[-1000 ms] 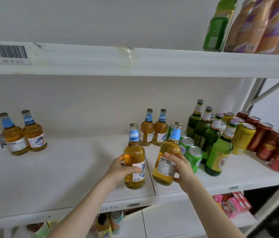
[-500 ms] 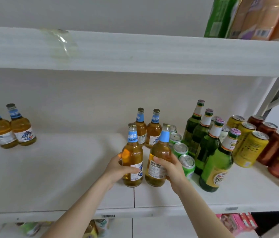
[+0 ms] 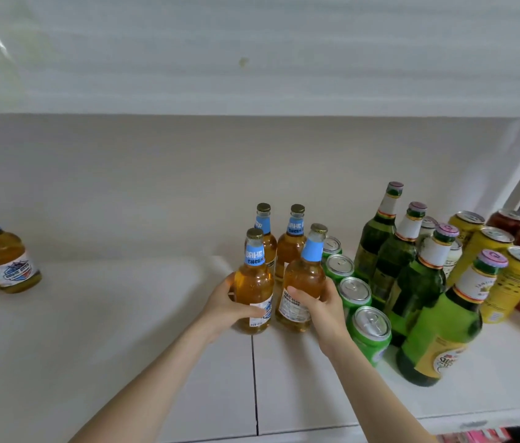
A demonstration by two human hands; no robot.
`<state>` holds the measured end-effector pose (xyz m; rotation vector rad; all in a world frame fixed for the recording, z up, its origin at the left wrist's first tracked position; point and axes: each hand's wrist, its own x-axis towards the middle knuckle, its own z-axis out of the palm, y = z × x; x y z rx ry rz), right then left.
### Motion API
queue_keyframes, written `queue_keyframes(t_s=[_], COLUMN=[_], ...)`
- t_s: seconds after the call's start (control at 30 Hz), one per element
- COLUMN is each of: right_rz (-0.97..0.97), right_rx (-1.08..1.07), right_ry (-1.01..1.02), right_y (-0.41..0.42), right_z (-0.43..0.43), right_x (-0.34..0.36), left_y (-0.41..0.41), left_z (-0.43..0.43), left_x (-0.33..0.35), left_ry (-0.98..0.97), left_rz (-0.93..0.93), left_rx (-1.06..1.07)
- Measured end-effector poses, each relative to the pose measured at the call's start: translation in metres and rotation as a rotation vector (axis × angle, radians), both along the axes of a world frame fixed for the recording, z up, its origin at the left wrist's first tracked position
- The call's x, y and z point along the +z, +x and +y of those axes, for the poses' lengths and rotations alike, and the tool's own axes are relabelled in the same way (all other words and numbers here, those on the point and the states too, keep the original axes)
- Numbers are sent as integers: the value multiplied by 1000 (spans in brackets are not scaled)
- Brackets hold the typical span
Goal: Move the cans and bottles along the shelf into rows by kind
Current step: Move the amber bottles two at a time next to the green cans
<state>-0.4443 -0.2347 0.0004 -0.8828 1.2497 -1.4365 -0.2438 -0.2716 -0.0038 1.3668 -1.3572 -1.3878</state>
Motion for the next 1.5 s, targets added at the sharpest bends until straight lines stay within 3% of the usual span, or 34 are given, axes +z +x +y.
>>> queue_keyframes(t_s=[0.73, 1.13, 1.5], right_rz=[108, 229, 231], right_rx=[49, -123, -147], right_ry=[-107, -145, -109], right_y=[-3, 11, 13], right_z=[-16, 5, -6], right_x=[-33, -58, -59], left_y=[-1, -4, -6], left_z=[-20, 5, -10], left_x=[-22, -58, -56], left_ry=[-72, -190, -206], left_rz=[-28, 6, -9], left_rx=[-40, 208, 211])
